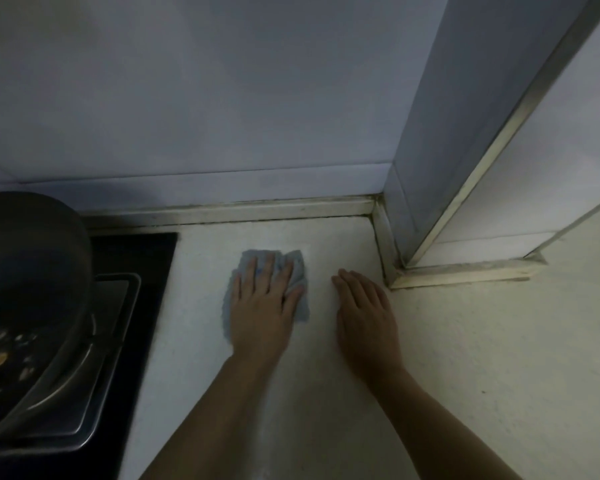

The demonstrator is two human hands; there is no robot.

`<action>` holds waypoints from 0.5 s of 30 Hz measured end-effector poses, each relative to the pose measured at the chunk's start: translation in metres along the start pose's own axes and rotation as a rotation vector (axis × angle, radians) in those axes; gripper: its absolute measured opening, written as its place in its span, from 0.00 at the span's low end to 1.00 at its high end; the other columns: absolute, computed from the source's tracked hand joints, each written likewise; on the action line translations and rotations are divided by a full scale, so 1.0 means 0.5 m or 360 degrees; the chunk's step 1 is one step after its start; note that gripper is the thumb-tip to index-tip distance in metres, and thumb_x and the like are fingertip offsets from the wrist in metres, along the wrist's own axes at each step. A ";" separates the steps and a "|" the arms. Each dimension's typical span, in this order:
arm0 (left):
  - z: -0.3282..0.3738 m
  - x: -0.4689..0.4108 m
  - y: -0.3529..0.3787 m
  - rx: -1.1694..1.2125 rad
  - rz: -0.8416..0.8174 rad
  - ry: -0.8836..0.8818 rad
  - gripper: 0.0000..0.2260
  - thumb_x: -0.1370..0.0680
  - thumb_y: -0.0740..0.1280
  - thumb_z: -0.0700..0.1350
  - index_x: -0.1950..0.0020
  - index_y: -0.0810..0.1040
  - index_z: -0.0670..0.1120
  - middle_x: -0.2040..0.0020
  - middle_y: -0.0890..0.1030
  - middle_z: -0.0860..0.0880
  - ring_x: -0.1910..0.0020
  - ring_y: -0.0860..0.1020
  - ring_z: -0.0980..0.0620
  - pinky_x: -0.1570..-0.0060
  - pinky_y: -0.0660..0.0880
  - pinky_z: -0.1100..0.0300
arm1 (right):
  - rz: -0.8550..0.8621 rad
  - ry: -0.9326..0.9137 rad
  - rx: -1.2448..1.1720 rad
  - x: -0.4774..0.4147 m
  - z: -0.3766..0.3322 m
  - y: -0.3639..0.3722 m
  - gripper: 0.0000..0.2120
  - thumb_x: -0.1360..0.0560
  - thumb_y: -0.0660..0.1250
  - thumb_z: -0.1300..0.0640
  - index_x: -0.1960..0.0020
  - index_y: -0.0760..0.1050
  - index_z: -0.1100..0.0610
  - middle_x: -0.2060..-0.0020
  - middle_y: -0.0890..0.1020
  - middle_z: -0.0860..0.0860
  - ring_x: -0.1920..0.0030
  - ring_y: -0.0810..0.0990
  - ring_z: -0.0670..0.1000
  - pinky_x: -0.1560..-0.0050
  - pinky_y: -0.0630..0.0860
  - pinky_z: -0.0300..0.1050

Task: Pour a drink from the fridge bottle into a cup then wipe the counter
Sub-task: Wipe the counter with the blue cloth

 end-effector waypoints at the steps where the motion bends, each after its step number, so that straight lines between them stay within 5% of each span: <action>1: 0.026 -0.012 0.008 -0.0020 -0.0037 0.0067 0.27 0.18 0.42 0.61 0.22 0.60 0.53 0.22 0.63 0.46 0.22 0.57 0.44 0.25 0.56 0.42 | 0.0002 0.0004 -0.0001 0.000 0.000 0.001 0.23 0.25 0.54 0.55 0.33 0.73 0.60 0.35 0.77 0.57 0.34 0.74 0.55 0.32 0.66 0.52; 8: 0.004 0.029 0.006 -0.0149 -0.0128 0.0653 0.24 0.17 0.49 0.61 0.22 0.61 0.56 0.21 0.60 0.52 0.22 0.56 0.50 0.24 0.55 0.48 | 0.0030 0.0201 -0.0031 0.003 0.013 -0.005 0.26 0.24 0.52 0.55 0.29 0.67 0.63 0.32 0.72 0.60 0.31 0.71 0.57 0.30 0.66 0.56; 15: -0.053 -0.059 -0.014 0.0103 -0.0005 0.0074 0.26 0.19 0.47 0.59 0.23 0.61 0.51 0.22 0.61 0.48 0.22 0.56 0.46 0.24 0.53 0.47 | 0.0068 0.0300 -0.0129 0.004 0.021 -0.005 0.28 0.25 0.52 0.56 0.26 0.60 0.63 0.27 0.64 0.60 0.27 0.62 0.58 0.28 0.58 0.51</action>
Point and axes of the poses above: each hand's wrist, its own x-axis away from the middle knuckle, its own y-axis out of the palm, z = x × y, the point moved 5 cm from there along -x, towards the middle knuckle
